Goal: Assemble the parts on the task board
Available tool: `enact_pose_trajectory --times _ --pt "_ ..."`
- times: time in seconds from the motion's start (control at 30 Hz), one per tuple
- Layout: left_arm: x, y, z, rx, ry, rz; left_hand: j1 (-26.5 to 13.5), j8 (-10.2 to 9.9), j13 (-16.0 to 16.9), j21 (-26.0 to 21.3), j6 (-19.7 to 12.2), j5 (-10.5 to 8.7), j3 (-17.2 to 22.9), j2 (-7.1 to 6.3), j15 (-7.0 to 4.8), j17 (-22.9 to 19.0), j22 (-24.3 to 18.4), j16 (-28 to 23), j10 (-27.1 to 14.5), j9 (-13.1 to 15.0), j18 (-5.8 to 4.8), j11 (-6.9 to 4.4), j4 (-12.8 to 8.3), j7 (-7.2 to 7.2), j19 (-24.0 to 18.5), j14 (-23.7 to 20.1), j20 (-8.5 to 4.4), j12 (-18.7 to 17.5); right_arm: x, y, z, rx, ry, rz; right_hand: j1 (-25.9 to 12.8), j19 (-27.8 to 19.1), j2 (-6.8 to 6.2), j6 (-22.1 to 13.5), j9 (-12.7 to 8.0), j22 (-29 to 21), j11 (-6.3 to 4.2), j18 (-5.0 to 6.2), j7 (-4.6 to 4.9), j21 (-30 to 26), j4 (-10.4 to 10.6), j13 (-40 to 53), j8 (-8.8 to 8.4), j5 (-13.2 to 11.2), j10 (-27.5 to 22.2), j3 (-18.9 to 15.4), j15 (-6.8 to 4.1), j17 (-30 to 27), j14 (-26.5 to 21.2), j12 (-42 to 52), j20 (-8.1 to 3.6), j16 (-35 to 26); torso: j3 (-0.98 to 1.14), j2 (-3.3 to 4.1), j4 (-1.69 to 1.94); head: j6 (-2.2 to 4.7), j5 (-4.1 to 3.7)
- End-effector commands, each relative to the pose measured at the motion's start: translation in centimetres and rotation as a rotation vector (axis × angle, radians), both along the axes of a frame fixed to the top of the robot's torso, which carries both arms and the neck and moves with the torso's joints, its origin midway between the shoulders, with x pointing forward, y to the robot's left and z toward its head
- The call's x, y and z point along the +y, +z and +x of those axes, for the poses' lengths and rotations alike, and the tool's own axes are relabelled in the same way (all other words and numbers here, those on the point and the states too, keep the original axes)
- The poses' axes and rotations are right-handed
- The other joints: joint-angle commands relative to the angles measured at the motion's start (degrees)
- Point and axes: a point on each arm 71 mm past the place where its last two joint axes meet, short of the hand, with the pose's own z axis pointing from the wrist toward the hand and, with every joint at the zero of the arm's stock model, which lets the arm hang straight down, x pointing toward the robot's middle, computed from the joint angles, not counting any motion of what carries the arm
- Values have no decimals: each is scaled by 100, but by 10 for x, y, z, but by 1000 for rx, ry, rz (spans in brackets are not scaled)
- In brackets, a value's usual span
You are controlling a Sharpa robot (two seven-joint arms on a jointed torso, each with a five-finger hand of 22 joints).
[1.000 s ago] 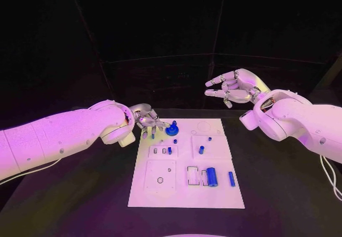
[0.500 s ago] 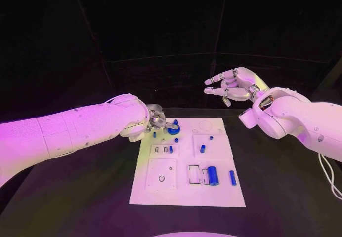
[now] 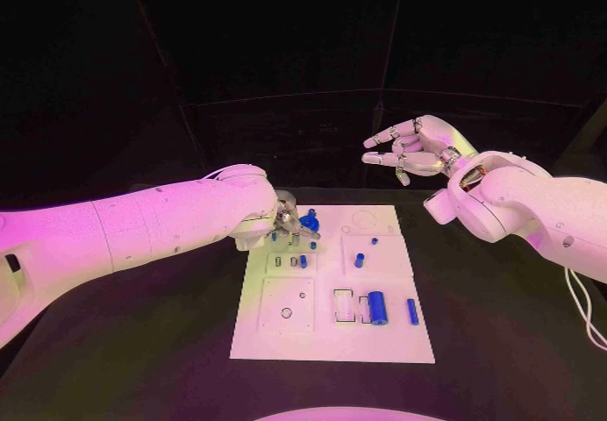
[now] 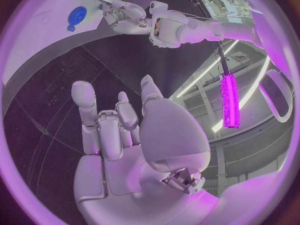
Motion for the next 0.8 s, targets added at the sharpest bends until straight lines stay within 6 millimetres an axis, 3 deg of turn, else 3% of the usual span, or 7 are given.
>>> enact_pose_trajectory --times 0.03,0.27,0.5,0.8 --pt "-1 -3 -2 57 -12 47 47 31 8 101 -54 -30 -46 22 -45 1507 172 18 -36 25 -72 -12 -3 5 80 584 -3 5 1 1 1 5 3 -9 2 -36 86 -44 -8 -6 -1 69 2 -21 7 -5 11 36 -41 -49 8 301 314 -20 -1 -30 -9 10 -4 -13 -7" --pt "-3 -10 -3 102 -19 65 108 60 1 188 -86 -25 -36 81 -52 1507 319 18 -56 71 -97 -15 -22 2 161 584 -13 1 0 -1 1 17 -3 -22 82 -59 101 -76 -9 -57 2 76 8 -55 -5 -30 13 187 -56 -149 9 247 304 -38 1 -67 -3 8 -5 -51 -10" --pt "-1 -14 -3 130 -22 76 138 68 -5 188 -103 -22 -16 119 -53 1507 320 18 -69 88 -98 -15 -33 3 171 584 -16 -5 0 -2 2 26 0 -28 188 -98 160 -91 -6 -152 -1 90 7 -111 -14 -75 30 563 -88 -260 6 180 293 -70 -1 -113 -10 14 2 -66 -11" --pt "-2 -19 -5 148 -29 81 147 70 -12 181 -108 -23 -13 120 -53 1507 309 18 -75 92 -96 -14 -39 4 170 584 -16 -11 1 -2 3 26 0 -28 213 -149 171 -99 -7 -260 -1 108 8 -169 -18 -128 31 606 -129 -279 6 111 276 -110 -1 -153 -8 10 -3 -112 -9"
